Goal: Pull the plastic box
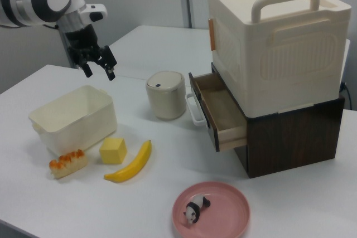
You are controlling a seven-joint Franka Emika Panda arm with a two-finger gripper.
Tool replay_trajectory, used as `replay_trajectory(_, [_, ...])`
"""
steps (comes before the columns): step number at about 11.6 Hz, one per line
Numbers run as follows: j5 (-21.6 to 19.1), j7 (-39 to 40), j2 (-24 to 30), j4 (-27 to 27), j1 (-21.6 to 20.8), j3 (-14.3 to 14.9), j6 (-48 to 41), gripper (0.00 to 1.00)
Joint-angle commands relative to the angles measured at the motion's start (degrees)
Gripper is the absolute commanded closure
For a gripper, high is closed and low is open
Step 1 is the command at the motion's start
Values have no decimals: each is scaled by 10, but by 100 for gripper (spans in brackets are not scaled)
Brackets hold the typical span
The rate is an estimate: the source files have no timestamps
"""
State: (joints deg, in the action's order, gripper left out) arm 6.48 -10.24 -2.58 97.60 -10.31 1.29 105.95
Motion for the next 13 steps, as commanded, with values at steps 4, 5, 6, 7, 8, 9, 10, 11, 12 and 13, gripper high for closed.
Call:
replay_trajectory(4, [-33, -26, 31, -6, 37, -2, -43, 0])
replay_trajectory(5, [-35, -27, 31, -12, 39, -1, -44, 0])
replay_trajectory(6, [-35, -27, 31, -12, 42, -1, -44, 0])
replay_trajectory(7, [-44, -28, 31, -13, 44, -1, -46, 0])
replay_trajectory(8, [-55, -28, 35, -16, 56, -1, -50, 0])
replay_trajectory(9, [-59, -28, 35, -26, 62, -2, -53, 0])
replay_trajectory(10, [-60, -25, 35, -29, 64, -2, -56, 0])
replay_trajectory(11, [-60, -24, 35, -31, 67, -2, -58, 0])
replay_trajectory(12, [-61, -26, 35, -30, 68, -4, -58, 0])
replay_trajectory(13, [-61, -26, 35, -31, 68, -4, -58, 0])
